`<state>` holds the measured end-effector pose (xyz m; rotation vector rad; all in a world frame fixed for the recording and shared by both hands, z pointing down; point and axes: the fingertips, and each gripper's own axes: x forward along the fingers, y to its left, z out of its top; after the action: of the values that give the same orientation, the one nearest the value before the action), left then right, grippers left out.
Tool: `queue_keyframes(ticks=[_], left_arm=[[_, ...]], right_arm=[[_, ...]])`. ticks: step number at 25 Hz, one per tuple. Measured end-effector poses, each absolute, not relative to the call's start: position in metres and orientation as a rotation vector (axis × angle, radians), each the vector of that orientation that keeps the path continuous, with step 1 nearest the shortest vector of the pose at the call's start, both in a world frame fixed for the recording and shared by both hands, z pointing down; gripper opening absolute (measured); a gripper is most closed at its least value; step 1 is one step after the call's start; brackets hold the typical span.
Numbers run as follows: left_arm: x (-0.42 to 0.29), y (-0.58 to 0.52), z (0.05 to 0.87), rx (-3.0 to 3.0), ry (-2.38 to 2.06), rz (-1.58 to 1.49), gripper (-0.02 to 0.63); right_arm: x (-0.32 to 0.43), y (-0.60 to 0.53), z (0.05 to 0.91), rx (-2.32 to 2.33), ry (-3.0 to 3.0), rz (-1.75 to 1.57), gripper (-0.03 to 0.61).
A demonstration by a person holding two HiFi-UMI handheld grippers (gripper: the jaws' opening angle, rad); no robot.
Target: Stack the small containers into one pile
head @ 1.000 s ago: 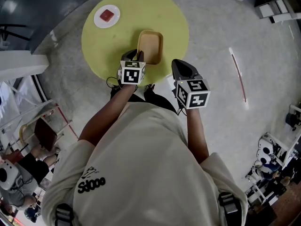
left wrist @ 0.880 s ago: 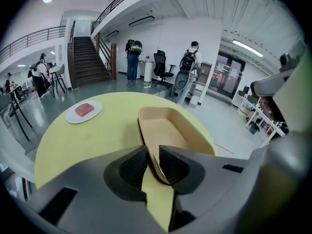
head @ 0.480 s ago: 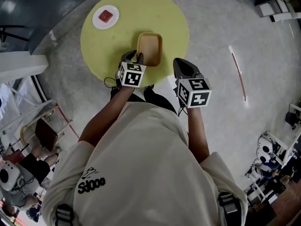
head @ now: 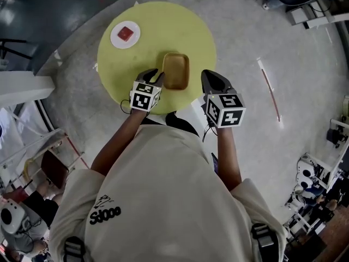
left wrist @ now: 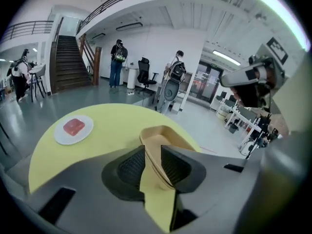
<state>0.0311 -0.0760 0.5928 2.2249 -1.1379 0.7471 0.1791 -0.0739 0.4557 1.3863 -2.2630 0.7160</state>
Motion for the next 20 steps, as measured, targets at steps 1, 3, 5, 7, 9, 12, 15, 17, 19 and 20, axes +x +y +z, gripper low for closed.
queue_keyframes(ticks=[1,3,5,7,9,12,15,17,19,20], left_arm=[[0.027,-0.082,0.580,2.255,-1.129,0.705,0.101],[0.017,-0.098,0.549,2.335,-1.114,0.618,0.101],[0.005,-0.117,0.512,2.445,-1.097,0.531,0.096],[-0.009,-0.135,0.469,2.568,-1.088,0.458,0.059],[-0.025,-0.150,0.427,2.679,-1.099,0.417,0.023],[-0.043,-0.166,0.366,2.832,-1.132,0.406,0.011],[-0.055,-0.172,0.316,2.959,-1.172,0.412,0.006],[-0.061,-0.173,0.292,3.008,-1.193,0.403,0.006],[-0.063,-0.174,0.271,3.046,-1.207,0.375,0.006],[-0.063,-0.173,0.261,3.060,-1.211,0.357,0.006]], right_arm=[[0.178,-0.079,0.446,1.403,-2.268,0.695,0.011],[0.175,-0.090,0.425,1.440,-2.284,0.648,0.011],[0.166,-0.102,0.401,1.478,-2.313,0.585,0.011],[0.152,-0.114,0.375,1.511,-2.351,0.509,0.011],[0.137,-0.123,0.349,1.531,-2.390,0.431,0.011],[0.117,-0.134,0.310,1.534,-2.438,0.282,0.011],[0.099,-0.142,0.274,1.512,-2.477,0.130,0.011],[0.089,-0.145,0.258,1.499,-2.502,0.074,0.011],[0.082,-0.147,0.242,1.493,-2.520,0.024,0.011],[0.079,-0.148,0.234,1.491,-2.529,0.000,0.011]])
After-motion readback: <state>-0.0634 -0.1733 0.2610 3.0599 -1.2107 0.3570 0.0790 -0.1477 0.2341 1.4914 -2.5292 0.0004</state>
